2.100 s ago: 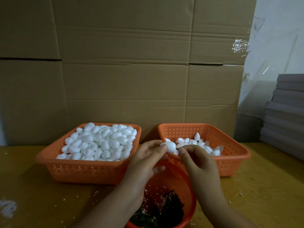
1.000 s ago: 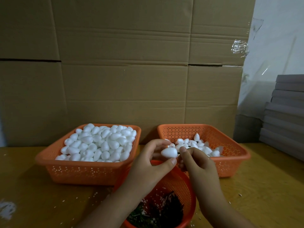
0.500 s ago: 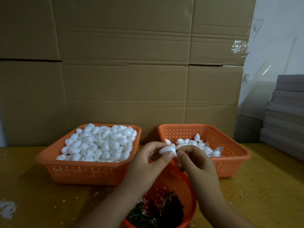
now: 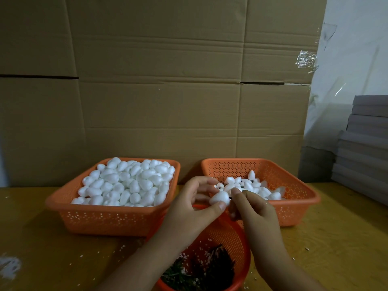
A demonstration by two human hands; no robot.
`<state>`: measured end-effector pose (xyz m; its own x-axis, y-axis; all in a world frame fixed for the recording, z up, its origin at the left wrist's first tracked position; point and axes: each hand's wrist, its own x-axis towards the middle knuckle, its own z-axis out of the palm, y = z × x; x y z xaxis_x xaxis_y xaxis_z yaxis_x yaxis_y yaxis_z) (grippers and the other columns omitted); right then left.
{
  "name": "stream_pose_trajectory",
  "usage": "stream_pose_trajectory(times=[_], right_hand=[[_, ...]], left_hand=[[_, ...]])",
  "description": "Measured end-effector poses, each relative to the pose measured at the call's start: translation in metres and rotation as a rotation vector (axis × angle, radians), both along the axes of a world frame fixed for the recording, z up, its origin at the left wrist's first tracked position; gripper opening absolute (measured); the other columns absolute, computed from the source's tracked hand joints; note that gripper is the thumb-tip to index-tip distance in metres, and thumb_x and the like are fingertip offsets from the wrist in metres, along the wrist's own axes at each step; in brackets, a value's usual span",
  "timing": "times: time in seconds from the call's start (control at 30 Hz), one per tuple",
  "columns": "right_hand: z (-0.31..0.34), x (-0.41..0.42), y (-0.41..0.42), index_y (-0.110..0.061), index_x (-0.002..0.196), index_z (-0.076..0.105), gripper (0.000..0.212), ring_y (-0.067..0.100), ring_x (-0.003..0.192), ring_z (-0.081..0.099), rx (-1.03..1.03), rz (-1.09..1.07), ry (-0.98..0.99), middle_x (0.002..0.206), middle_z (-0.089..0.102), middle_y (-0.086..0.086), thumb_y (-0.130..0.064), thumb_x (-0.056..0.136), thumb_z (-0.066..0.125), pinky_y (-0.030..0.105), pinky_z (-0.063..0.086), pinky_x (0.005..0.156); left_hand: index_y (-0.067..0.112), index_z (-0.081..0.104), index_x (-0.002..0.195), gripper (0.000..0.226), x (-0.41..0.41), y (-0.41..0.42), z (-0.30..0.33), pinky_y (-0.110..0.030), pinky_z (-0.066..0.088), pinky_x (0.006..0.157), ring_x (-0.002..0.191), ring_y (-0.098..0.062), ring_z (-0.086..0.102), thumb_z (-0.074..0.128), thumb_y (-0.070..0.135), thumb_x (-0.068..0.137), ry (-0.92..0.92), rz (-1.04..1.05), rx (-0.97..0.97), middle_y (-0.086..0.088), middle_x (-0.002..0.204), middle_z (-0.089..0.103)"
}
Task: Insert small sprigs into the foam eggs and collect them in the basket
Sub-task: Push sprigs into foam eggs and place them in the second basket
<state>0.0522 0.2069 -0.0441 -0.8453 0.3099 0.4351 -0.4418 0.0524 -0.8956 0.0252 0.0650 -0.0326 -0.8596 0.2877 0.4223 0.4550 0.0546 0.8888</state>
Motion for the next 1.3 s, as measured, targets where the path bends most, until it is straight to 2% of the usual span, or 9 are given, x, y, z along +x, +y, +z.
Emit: stream_pose_trajectory(times=[0.27, 0.43, 0.53, 0.67, 0.73, 0.83, 0.97, 1.1, 1.3], right_hand=[[0.002, 0.002, -0.002, -0.001, 0.059, 0.057, 0.044, 0.008, 0.055, 0.048, 0.029, 0.01, 0.012, 0.055, 0.051, 0.004, -0.037, 0.084, 0.06, 0.018, 0.041, 0.056], [0.001, 0.001, -0.001, -0.009, 0.072, 0.066, 0.02, 0.008, 0.061, 0.054, 0.035, 0.004, 0.067, 0.062, 0.06, -0.002, -0.016, 0.09, 0.062, 0.018, 0.045, 0.059], [0.002, 0.002, -0.001, -0.015, 0.075, 0.072, 0.016, 0.007, 0.069, 0.062, 0.138, -0.042, 0.114, 0.071, 0.068, -0.001, -0.014, 0.089, 0.064, 0.019, 0.048, 0.066], [-0.001, 0.002, 0.0, -0.021, 0.079, 0.073, 0.012, 0.013, 0.082, 0.065, 0.27, -0.145, 0.173, 0.08, 0.07, -0.003, -0.013, 0.086, 0.068, 0.034, 0.051, 0.075], [-0.003, 0.003, -0.001, -0.028, 0.084, 0.072, 0.01, 0.009, 0.086, 0.064, 0.356, -0.189, 0.217, 0.084, 0.069, -0.009, -0.018, 0.086, 0.069, 0.029, 0.05, 0.076], [-0.003, 0.005, -0.005, -0.037, 0.096, 0.07, 0.008, 0.005, 0.095, 0.063, 0.52, -0.226, 0.287, 0.093, 0.068, -0.019, -0.035, 0.09, 0.065, 0.022, 0.048, 0.08], [-0.002, 0.006, -0.009, -0.036, 0.098, 0.068, 0.018, 0.005, 0.101, 0.061, 0.436, -0.191, 0.273, 0.101, 0.065, -0.019, -0.04, 0.089, 0.053, 0.017, 0.046, 0.083], [-0.002, 0.002, -0.004, -0.033, 0.086, 0.063, 0.014, -0.001, 0.084, 0.062, 0.265, -0.15, 0.071, 0.088, 0.067, -0.017, -0.03, 0.095, 0.053, 0.022, 0.043, 0.071], [-0.002, 0.001, -0.002, -0.024, 0.083, 0.067, 0.02, 0.007, 0.082, 0.06, 0.263, -0.085, 0.056, 0.083, 0.066, -0.007, -0.023, 0.097, 0.052, 0.027, 0.043, 0.072]], left_hand=[[0.021, 0.069, 0.104, 0.018, 0.002, -0.001, 0.002, -0.02, 0.052, 0.084, 0.099, -0.004, 0.066, 0.07, 0.013, 0.088, 0.023, -0.017, 0.003, 0.008, 0.104, 0.073], [0.022, 0.068, 0.105, 0.015, 0.0, 0.0, 0.001, -0.019, 0.05, 0.078, 0.099, -0.004, 0.067, 0.066, 0.017, 0.091, 0.024, -0.018, 0.024, 0.01, 0.106, 0.073], [0.033, 0.068, 0.107, 0.02, -0.002, -0.001, -0.001, -0.023, 0.053, 0.083, 0.1, -0.003, 0.066, 0.07, 0.033, 0.087, 0.041, -0.003, -0.047, 0.014, 0.107, 0.071], [0.048, 0.064, 0.106, 0.026, -0.005, -0.002, -0.005, -0.014, 0.047, 0.08, 0.099, 0.004, 0.062, 0.069, 0.049, 0.08, 0.154, 0.059, -0.241, 0.023, 0.103, 0.068], [0.054, 0.06, 0.103, 0.031, -0.004, -0.001, -0.007, -0.016, 0.049, 0.079, 0.098, 0.004, 0.061, 0.06, 0.055, 0.073, 0.195, 0.092, -0.304, 0.025, 0.101, 0.065], [0.046, 0.064, 0.106, 0.03, -0.005, 0.0, -0.009, -0.018, 0.05, 0.082, 0.098, 0.005, 0.06, 0.061, 0.041, 0.076, 0.22, 0.107, -0.356, 0.025, 0.101, 0.065], [0.03, 0.067, 0.103, 0.02, -0.007, -0.001, -0.008, -0.021, 0.05, 0.088, 0.101, 0.0, 0.063, 0.073, 0.021, 0.086, 0.082, 0.075, -0.131, 0.016, 0.102, 0.071], [0.023, 0.066, 0.101, 0.018, -0.005, -0.001, -0.004, -0.029, 0.054, 0.087, 0.1, -0.008, 0.067, 0.072, 0.014, 0.086, -0.015, 0.071, 0.049, 0.006, 0.104, 0.073], [0.024, 0.067, 0.1, 0.015, -0.003, 0.0, -0.002, -0.025, 0.052, 0.088, 0.098, 0.001, 0.065, 0.07, 0.018, 0.087, -0.003, 0.094, 0.058, 0.014, 0.102, 0.072]])
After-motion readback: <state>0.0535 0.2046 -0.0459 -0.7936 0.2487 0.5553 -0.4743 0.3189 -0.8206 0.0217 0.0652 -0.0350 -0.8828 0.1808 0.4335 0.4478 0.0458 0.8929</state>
